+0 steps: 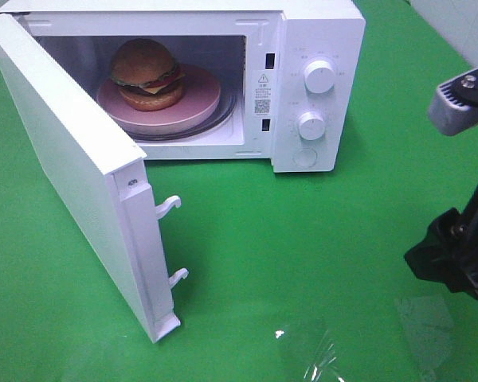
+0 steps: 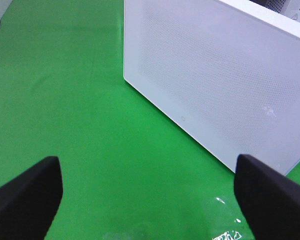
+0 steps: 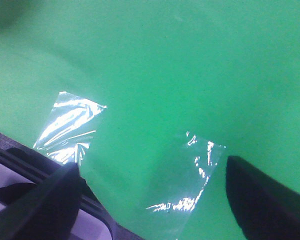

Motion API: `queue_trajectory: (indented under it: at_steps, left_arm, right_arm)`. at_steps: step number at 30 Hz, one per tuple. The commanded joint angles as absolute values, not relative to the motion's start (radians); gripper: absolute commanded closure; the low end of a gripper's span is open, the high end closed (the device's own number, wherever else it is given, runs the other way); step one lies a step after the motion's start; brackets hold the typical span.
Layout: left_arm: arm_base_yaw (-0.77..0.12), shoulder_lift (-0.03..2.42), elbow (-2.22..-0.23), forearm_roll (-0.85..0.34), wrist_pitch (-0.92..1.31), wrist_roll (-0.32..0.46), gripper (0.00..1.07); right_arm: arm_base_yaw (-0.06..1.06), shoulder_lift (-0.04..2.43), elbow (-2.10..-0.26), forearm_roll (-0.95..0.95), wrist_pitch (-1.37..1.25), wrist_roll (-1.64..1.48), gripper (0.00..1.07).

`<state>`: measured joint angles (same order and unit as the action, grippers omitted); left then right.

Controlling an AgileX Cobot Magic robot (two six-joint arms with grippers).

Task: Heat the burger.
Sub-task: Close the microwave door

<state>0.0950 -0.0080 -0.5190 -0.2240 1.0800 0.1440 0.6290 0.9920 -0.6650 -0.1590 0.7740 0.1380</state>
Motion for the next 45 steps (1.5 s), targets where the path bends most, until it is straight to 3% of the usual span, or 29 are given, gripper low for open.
queue_trajectory:
  at_steps: [1,11,15,17,27,29,36,45]
  left_arm:
    - [0.098,-0.02,-0.516,-0.232,1.071,0.143,0.22]
    - [0.098,-0.02,-0.516,-0.232,1.071,0.143,0.22]
    - [0.098,-0.02,-0.516,-0.232,1.071,0.143,0.22]
    - [0.098,-0.02,-0.516,-0.232,1.071,0.143,0.22]
    - [0.098,-0.02,-0.516,-0.232,1.071,0.143,0.22]
    - [0.098,-0.02,-0.516,-0.232,1.071,0.143,0.22]
    - [0.098,-0.02,-0.516,-0.232,1.071,0.143,0.22]
    - [0.098,-0.02,-0.516,-0.232,1.071,0.143,0.22]
  right_arm:
    - [0.621,0.955,-0.663,-0.155,0.814,0.158,0.31]
    - [0.61,0.754,-0.632,-0.158,0.878,0.181,0.31]
    - [0.524,0.667,-0.57,-0.13,0.897,0.18,0.31]
    - [0.408,0.574,-0.517,-0.129,0.925,0.166,0.31]
    - [0.255,0.363,-0.508,-0.105,0.945,0.169,0.31]
    - [0.173,0.26,-0.507,-0.084,0.945,0.158,0.31]
    - [0.083,0.101,-0.491,-0.054,0.962,0.127,0.31]
    - [0.049,-0.031,-0.491,-0.054,0.962,0.127,0.31]
